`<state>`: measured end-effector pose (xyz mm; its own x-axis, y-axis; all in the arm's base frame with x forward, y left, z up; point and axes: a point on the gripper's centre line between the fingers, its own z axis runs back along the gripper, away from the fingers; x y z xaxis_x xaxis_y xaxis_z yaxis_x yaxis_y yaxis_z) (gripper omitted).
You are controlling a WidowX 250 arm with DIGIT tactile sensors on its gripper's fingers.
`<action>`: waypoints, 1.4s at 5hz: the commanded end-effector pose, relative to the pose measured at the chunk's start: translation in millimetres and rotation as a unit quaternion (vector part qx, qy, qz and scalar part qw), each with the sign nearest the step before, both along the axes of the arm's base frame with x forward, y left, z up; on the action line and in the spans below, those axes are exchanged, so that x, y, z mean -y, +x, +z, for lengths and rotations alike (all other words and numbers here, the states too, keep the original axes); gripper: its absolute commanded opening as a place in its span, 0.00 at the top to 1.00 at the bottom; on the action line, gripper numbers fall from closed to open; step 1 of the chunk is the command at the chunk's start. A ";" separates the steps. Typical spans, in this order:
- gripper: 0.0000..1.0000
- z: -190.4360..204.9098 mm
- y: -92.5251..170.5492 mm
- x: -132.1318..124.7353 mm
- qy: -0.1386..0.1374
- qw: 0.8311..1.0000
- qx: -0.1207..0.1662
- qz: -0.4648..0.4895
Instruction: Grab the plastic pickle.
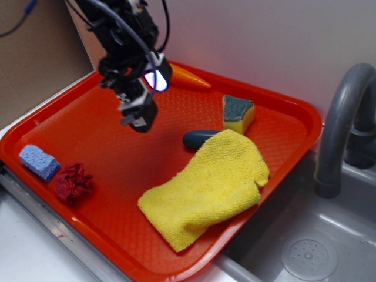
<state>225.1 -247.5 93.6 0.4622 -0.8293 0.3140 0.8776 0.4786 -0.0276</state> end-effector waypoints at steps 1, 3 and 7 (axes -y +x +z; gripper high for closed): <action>0.00 -23.5 -3.3 41.5 0.008 0.999 -0.004 -0.049; 0.98 -41.9 1.6 52.9 0.036 0.997 -0.004 -0.061; 1.00 52.9 -1.2 -24.7 0.061 0.978 -0.027 0.198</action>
